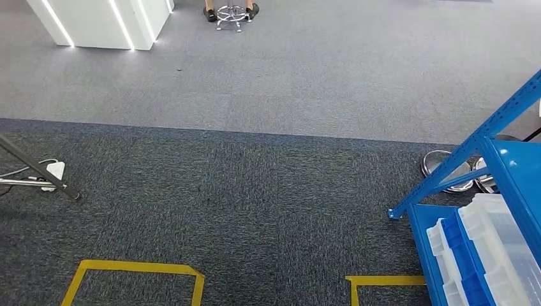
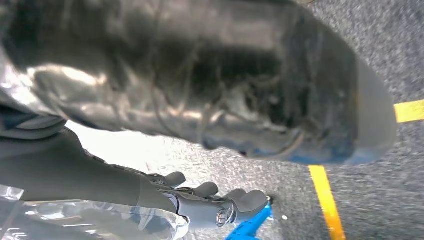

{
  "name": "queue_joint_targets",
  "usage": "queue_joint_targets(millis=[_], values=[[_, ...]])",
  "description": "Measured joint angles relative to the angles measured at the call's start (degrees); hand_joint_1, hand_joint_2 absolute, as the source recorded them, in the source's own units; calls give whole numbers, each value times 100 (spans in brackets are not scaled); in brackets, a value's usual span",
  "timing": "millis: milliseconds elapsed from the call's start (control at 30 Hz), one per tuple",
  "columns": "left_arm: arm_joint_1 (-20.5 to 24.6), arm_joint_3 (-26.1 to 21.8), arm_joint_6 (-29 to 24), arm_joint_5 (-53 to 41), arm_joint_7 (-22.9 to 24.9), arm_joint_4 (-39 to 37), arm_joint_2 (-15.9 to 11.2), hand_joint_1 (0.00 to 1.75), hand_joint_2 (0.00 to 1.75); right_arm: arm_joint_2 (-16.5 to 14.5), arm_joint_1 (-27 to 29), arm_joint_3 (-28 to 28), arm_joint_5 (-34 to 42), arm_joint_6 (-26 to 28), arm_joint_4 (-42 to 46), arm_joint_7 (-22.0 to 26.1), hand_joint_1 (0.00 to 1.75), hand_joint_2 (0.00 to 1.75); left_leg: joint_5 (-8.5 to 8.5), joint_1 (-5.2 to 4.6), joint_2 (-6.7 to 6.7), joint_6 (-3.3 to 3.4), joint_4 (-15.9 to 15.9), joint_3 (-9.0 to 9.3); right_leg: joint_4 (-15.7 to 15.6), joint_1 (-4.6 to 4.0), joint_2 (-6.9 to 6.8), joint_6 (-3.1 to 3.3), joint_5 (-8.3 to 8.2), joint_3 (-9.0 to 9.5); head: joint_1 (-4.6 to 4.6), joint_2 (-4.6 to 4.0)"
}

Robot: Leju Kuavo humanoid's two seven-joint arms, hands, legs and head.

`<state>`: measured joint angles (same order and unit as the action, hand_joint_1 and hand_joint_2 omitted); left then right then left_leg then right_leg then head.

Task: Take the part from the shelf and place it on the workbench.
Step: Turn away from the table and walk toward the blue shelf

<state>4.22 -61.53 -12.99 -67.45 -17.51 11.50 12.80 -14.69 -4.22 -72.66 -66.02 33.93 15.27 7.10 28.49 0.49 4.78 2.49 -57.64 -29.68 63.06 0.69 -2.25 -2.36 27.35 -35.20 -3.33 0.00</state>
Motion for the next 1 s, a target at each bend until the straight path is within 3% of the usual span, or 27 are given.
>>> queue_joint_targets(millis=[67,133,167,233,300,367,400,433,467,500,533,600,667,733,800,867,900,933,1000], values=[[6,0,7,0,-9,0,-3,0,0,26,-2,60,-92,-3,-5,-67,0,0,45,-18,99,-69,1,37,-441,-44,-154,79,-112,225,1,0],[22,-1,15,1,-27,0,-7,0,0,62,12,128,-215,-14,-9,-145,0,0,73,-20,196,-140,16,92,-487,-68,-71,159,-104,226,2,0],[33,-2,17,2,-39,0,-13,0,0,80,25,158,-253,-18,-10,-183,0,0,99,-9,170,-173,-2,116,-508,-58,-9,196,-116,237,3,0],[38,-4,18,2,-70,0,-24,0,0,105,32,193,-214,-15,-12,-236,0,0,294,7,-76,-212,-263,36,-559,-26,104,274,-153,269,6,0],[22,-10,19,1,-90,0,-43,0,0,132,20,196,-143,-11,-12,-272,0,0,677,19,-357,-222,-986,-305,-570,-22,226,321,-165,276,7,0],[-4,-15,25,1,-97,0,-62,0,0,166,26,216,-228,-22,-12,-307,0,0,874,19,-426,-227,-1642,-655,-561,-38,383,337,-163,276,7,0],[-13,-18,32,5,-105,0,-70,0,0,184,37,239,-311,-35,-12,-330,0,0,792,19,-432,-224,-1683,-709,-553,-42,470,337,-160,280,7,0],[-18,-22,44,20,-118,0,-75,0,0,199,48,265,-383,-53,-13,-351,0,0,600,20,-448,-215,-1482,-650,-540,-43,556,333,-155,286,7,0],[-19,-29,62,37,-139,0,-80,0,0,211,55,292,-440,-70,-13,-377,0,0,350,22,-509,-200,-1106,-509,-522,-40,639,322,-148,288,7,0],[-17,-40,84,54,-165,0,-90,0,0,219,58,317,-479,-83,-15,-405,0,0,148,25,-653,-186,-702,-359,-490,-41,716,302,-135,277,7,0],[-13,-54,102,68,-190,0,-97,0,0,226,57,338,-505,-90,-16,-426,0,0,9,26,-770,-170,-387,-248,-458,-41,784,276,-123,257,7,0],[3,-82,130,90,-246,0,-107,0,0,236,67,370,-539,-96,-20,-462,0,0,-55,12,-900,-134,-147,-170,-425,-38,889,207,-114,207,5,0],[15,-105,163,109,-302,0,-108,0,0,245,92,385,-552,-106,-26,-482,0,0,-94,6,-777,-63,-109,-146,-430,-23,924,139,-126,181,6,0],[13,-116,196,103,-321,0,-108,0,0,252,102,396,-554,-122,-34,-488,0,0,-143,20,-639,24,-39,-123,-223,-30,671,93,11,74,-12,0],[0,-118,208,77,-303,0,-108,0,0,256,87,406,-554,-151,-41,-487,0,0,-156,20,-484,69,-9,-125,399,-30,362,55,364,-236,-32,0],[-21,-120,207,63,-285,0,-108,0,0,256,77,412,-553,-176,-50,-487,0,0,-144,11,-307,72,-12,-136,1047,-3,287,12,617,-560,-32,0],[-26,-121,206,63,-282,0,-108,0,0,256,81,415,-553,-184,-55,-487,0,0,-135,9,-221,67,-13,-135,1127,8,270,-2,595,-595,-32,0],[-25,-122,206,63,-280,0,-107,0,0,256,89,416,-551,-186,-57,-487,0,0,-126,9,-149,57,-13,-127,971,15,245,-9,466,-504,-32,0],[-17,-122,206,62,-279,0,-104,0,0,256,100,418,-548,-186,-60,-487,0,0,-100,6,-24,24,-14,-93,175,8,70,16,109,-71,-32,0]])
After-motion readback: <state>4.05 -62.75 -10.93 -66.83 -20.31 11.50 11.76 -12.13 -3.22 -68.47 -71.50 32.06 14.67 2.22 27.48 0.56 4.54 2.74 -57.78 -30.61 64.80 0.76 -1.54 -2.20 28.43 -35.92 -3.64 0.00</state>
